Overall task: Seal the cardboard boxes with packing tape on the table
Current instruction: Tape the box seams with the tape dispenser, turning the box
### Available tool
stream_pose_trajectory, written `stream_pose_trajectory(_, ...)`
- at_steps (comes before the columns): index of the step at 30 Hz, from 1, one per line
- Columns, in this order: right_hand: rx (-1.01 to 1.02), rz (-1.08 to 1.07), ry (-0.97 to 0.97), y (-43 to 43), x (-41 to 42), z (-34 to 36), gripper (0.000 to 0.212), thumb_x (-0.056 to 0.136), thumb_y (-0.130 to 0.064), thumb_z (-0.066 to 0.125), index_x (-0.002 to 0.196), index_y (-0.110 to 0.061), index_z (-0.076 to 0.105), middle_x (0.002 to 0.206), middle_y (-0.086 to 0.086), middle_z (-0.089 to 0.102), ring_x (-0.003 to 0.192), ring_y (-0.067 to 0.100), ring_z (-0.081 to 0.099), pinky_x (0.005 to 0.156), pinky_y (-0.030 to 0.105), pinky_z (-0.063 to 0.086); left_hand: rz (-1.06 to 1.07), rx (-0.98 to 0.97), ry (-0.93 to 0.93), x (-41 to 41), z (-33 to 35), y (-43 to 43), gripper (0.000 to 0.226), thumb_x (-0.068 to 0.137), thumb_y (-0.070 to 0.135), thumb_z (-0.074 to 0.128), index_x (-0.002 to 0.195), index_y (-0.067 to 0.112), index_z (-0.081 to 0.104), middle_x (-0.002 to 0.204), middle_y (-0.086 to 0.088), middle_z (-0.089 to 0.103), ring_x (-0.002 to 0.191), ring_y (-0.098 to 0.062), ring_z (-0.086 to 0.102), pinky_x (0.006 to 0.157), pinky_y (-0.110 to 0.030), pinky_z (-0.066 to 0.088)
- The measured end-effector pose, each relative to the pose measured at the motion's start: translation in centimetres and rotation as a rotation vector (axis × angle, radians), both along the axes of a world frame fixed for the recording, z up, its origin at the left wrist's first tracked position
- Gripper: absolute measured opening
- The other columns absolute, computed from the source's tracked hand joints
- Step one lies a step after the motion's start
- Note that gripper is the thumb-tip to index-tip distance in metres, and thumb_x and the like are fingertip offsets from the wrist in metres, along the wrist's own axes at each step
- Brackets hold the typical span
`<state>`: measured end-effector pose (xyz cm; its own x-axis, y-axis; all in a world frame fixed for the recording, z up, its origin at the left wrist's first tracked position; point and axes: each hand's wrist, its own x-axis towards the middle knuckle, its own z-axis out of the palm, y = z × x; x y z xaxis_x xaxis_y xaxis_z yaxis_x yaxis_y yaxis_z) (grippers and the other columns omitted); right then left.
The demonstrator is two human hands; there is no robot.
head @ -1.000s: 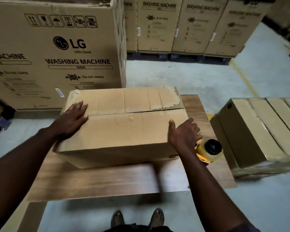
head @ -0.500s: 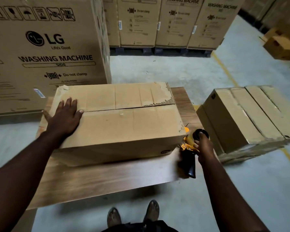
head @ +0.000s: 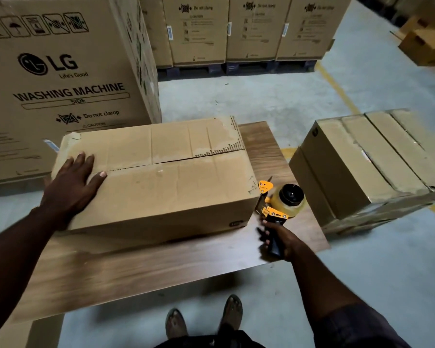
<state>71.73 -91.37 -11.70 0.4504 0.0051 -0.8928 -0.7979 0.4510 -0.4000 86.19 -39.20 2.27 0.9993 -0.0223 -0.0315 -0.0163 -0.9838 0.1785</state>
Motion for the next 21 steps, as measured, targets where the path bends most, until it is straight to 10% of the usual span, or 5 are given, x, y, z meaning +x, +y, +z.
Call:
stream_pose_trajectory(7,-0.187,-0.192,-0.144,-3.3,6.3,3.6,0.04,0.101,-0.026,0.046,0.063,-0.02,0.04,0.041,-0.005,0.036,0.032,0.011,0.037,0.036,0.016,0.031,0.026,0.035,0.002,-1.5,-0.1,-0.7,0.081,0.091,0.081,0.017,0.156,0.033,0.023,0.167,0.003,0.019,0.152,-0.027,0.021,0.111,-0.066,0.02)
stream_pose_trajectory(21,-0.576,0.061,-0.986,2.2,16.5,21.3,0.009,0.087,-0.014,0.076,0.082,-0.011,0.069,0.067,0.01,0.064,0.053,0.023,0.059,0.055,0.034,0.05,0.114,-0.015,0.065,-4.2,1.0,-5.5,0.084,0.086,0.081,0.026,0.154,0.033,0.032,0.164,0.004,0.027,0.149,-0.024,0.028,0.116,-0.061,0.022)
